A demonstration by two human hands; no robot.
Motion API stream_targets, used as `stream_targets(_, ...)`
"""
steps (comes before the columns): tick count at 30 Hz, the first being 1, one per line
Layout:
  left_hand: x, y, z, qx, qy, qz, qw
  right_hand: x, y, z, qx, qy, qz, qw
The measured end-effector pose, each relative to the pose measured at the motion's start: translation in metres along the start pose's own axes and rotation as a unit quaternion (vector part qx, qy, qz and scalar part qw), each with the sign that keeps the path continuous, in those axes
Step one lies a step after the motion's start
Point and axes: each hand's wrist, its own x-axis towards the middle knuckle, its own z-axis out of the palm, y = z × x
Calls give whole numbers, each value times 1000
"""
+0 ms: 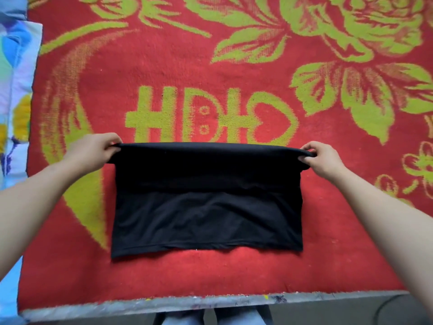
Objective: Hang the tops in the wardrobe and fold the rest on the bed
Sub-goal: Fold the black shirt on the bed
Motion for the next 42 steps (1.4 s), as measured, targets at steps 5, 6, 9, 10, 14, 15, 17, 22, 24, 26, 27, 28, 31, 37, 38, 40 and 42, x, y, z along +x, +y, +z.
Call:
stream_targets(5,-28,-22,-3,11,105,140,984,-33,13,-7,-78,62,-103,990)
stream_targets(6,-40,-29,-1,17,117,193,974,-46,20,-7,-91,72,-142,983)
stream_targets(9,-86,-49,15,28,104,279,954,-89,48,-1,-80,74,-252,962)
stream_targets(10,-102,-54,23,43,104,290,950,-102,57,4,-73,67,-270,958)
stream_targets(14,-157,-67,69,141,73,310,937,-143,90,36,-195,12,-297,935)
stream_targets(15,-167,-66,81,168,45,287,942,-151,101,50,-246,-30,-275,929)
stream_targets(17,-182,-56,104,207,-24,227,951,-162,111,73,-324,-105,-220,914)
stream_targets(22,-183,2,105,175,0,142,974,-161,78,96,-312,-7,-184,932)
stream_targets(24,-173,25,108,161,28,157,974,-156,57,103,-296,39,-191,935)
stream_targets(26,-158,40,113,169,-1,165,972,-150,41,114,-282,17,-233,931)
stream_targets(27,-149,42,114,173,-32,149,973,-148,37,120,-282,-5,-250,926)
stream_targets(28,-141,43,115,169,-53,127,976,-145,36,124,-290,-19,-257,922)
stream_targets(31,-123,25,115,203,-87,28,975,-131,42,117,-288,-16,-150,946)
stream_targets(37,-126,-35,95,170,-149,-287,931,-131,92,76,-179,-25,250,951)
stream_targets(38,-129,-36,94,162,-136,-312,926,-133,96,75,-162,-20,266,950)
stream_targets(40,-134,-23,97,140,-57,-295,944,-136,95,79,-120,8,248,961)
stream_targets(42,-140,1,108,101,47,-209,972,-138,84,89,-2,27,230,973)
